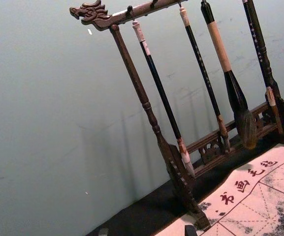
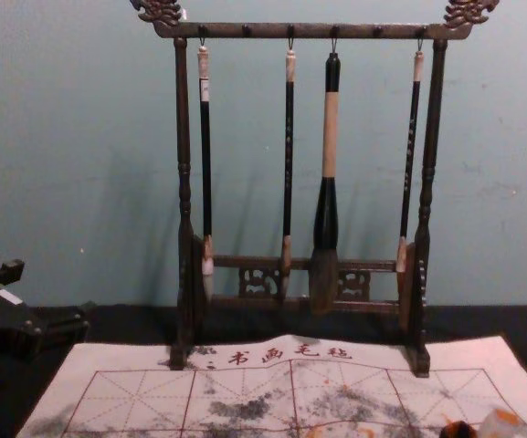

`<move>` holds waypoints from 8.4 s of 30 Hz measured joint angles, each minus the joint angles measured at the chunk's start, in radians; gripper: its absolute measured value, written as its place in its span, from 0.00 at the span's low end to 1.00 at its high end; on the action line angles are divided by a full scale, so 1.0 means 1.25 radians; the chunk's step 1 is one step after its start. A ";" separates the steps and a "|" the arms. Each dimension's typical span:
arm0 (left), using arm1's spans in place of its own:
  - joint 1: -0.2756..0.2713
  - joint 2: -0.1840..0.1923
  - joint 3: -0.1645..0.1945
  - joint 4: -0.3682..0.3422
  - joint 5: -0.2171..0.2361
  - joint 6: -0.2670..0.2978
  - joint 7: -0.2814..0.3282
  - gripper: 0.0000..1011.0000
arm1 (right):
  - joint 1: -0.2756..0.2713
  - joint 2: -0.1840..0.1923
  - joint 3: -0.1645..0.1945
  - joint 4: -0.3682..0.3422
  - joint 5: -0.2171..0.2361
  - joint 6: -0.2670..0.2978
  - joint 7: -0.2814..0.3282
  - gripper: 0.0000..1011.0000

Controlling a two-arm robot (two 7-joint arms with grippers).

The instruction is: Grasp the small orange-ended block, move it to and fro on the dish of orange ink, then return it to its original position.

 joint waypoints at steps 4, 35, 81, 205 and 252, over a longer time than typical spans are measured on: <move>0.000 0.000 0.000 0.000 0.000 0.000 0.000 0.99 | 0.000 0.000 0.000 0.000 0.000 0.000 0.000 0.99; 0.000 0.000 0.000 0.000 0.000 0.000 0.000 0.99 | 0.000 0.000 0.000 0.000 0.001 0.000 0.000 0.99; 0.000 0.000 0.000 0.000 0.000 0.000 0.000 0.99 | -0.228 0.122 0.144 -0.181 0.192 -0.111 0.369 0.99; 0.000 0.000 0.000 0.000 0.000 0.000 0.000 0.99 | -0.046 0.030 0.055 0.004 0.118 0.015 0.560 0.17; 0.000 0.000 0.000 0.000 0.000 0.000 0.000 0.99 | -0.042 0.055 0.054 -0.028 0.147 0.018 0.574 0.09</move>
